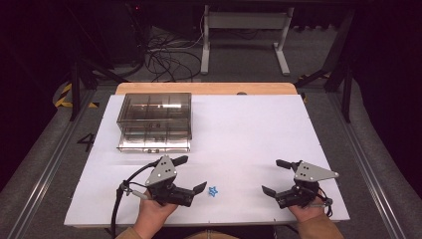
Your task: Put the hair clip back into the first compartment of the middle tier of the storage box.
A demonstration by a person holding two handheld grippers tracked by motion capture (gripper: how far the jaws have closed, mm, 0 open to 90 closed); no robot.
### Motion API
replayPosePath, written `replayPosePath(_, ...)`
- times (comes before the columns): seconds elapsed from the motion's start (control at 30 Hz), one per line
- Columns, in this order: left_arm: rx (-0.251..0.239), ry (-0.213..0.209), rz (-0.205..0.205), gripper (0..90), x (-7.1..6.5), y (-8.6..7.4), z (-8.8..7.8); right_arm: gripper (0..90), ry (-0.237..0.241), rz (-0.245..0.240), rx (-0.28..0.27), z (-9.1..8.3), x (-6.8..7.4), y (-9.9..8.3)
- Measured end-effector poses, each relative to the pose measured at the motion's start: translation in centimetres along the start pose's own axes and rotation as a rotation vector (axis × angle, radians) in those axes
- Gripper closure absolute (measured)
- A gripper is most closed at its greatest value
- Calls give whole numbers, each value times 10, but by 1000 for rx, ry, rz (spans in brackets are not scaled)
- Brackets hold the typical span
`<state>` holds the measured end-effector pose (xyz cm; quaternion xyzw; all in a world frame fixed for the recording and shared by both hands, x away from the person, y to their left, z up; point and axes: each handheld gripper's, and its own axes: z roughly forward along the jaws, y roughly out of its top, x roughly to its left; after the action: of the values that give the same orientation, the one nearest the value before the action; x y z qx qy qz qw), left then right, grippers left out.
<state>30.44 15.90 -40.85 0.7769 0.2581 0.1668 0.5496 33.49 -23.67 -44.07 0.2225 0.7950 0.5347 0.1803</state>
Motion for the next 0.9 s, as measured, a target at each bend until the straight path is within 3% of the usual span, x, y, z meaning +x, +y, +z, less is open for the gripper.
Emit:
replayPosePath(0.47, -2, -43, -29, 118, -1, 1, 4, 15, 4, -4, -3, -1, 1, 0)
replayPosePath(0.67, 45, -47, -30, 165, -1, 0, 9, 15, 6, -7, -2, -1, 1, 0)
replayPosePath(0.8, 99, -62, -68, 188, 1, 0, 15, 15, 6, -9, 0, 0, 1, 0)
replayPosePath(0.9, 127, -69, -72, 199, 1, -2, 20, 15, 7, -8, 1, 0, 1, 0)
